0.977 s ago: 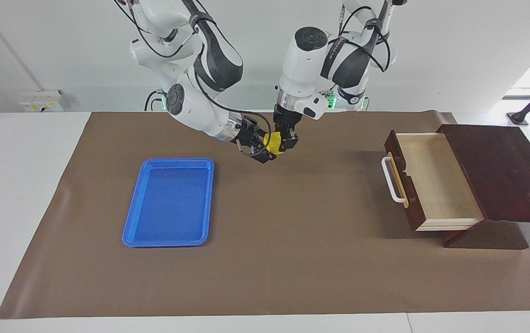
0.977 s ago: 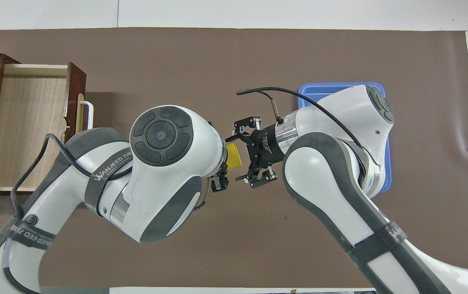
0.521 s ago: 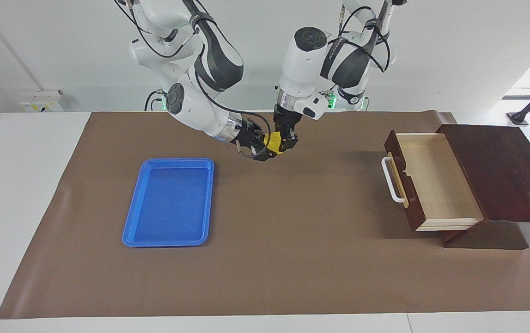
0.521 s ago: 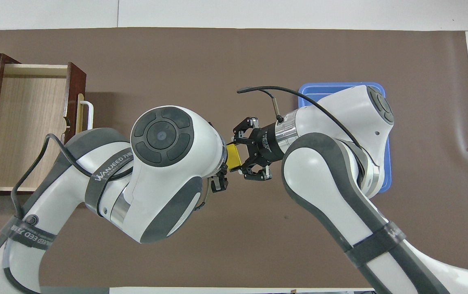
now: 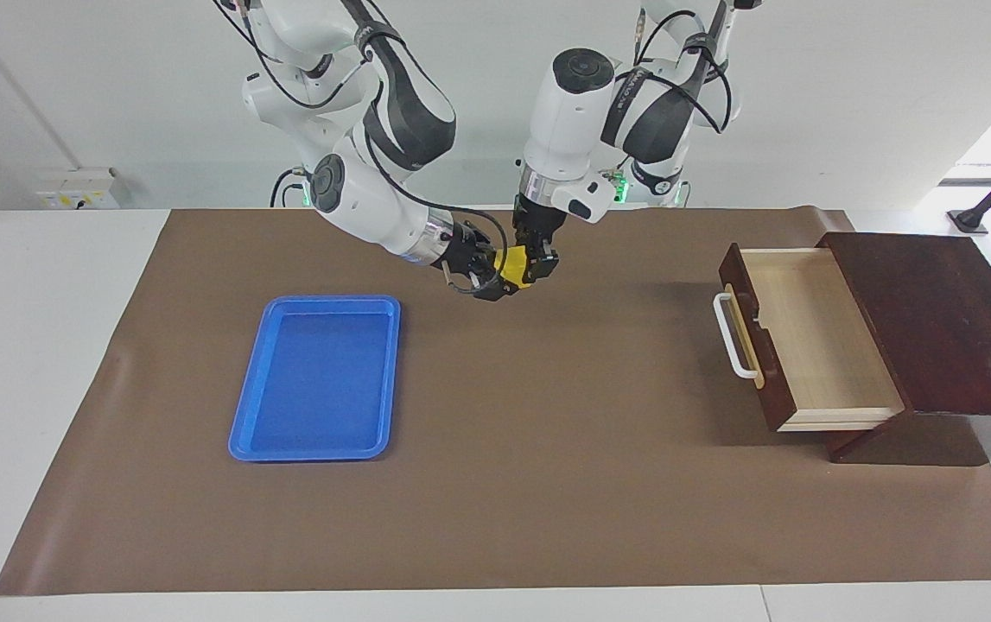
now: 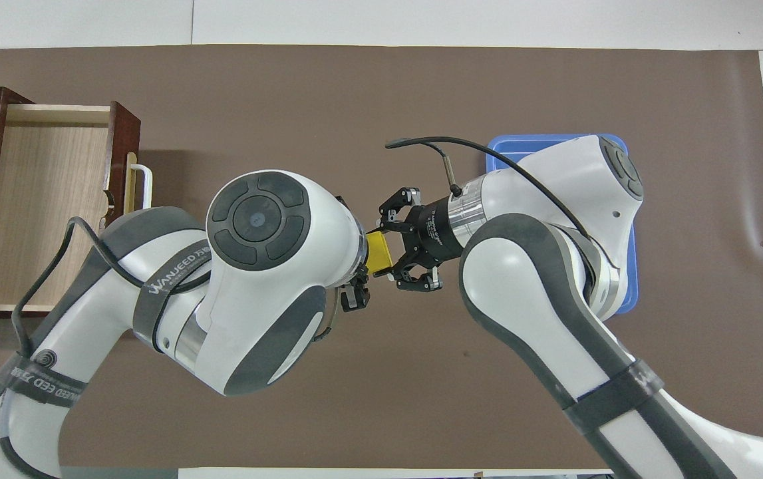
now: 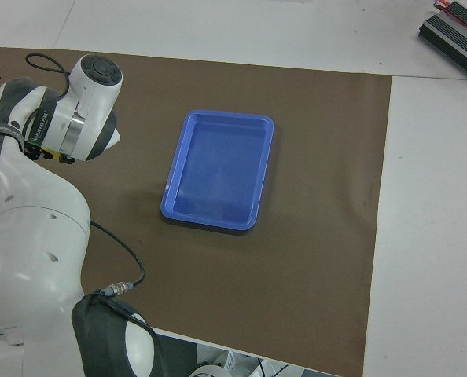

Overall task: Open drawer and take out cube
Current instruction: 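Open the left gripper while the right gripper carries the cube over the tray, then lower the cube into the tray while the left gripper closes the drawer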

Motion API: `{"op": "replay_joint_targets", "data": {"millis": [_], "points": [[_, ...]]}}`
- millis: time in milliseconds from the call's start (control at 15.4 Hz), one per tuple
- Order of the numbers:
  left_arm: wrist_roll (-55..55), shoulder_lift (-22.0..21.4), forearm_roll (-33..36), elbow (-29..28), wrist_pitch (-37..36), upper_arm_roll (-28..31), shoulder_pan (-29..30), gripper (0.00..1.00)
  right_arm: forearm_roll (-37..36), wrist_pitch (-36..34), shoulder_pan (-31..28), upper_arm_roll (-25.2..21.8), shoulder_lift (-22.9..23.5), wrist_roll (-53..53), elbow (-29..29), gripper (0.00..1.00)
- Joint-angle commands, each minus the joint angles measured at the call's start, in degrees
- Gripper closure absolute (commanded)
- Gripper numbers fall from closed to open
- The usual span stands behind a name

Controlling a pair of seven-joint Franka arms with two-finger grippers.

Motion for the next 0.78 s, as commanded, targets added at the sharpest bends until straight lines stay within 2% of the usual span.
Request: {"op": "replay_joint_targets", "data": {"millis": [0, 130, 326, 456, 651, 716], "points": [[-0.51, -1.60, 2.28, -0.68, -1.50, 0.65, 0.97, 0.00, -0.14, -1.69, -1.68, -0.05, 1.22, 1.19, 3.10, 1.00], [1.32, -2.48, 2.64, -0.85, -2.64, 0.74, 5.08, 0.00, -0.14, -2.92, -3.26, -0.13, 1.58, 1.19, 4.07, 1.00], [13.42, -3.80, 2.73, -5.05, -2.03, 0.74, 12.46, 0.00, -1.01, -5.30, -7.65, -0.22, 2.02, 0.49, 4.95, 1.00], [20.55, -3.80, 5.17, -7.26, -1.07, 0.74, 16.51, 0.00, -1.20, -5.39, -11.77, -0.22, 2.63, -2.31, 4.95, 1.00], [24.09, -2.84, 10.10, -8.49, 2.27, 0.74, 21.52, 0.00, -1.28, -3.73, -15.83, -0.31, 3.16, -6.10, 4.86, 1.00], [27.14, -2.92, 10.20, -9.02, 2.28, 0.74, 23.37, 0.00, -1.20, -3.29, -17.32, -0.40, 5.08, -6.46, 5.30, 1.00]]}}
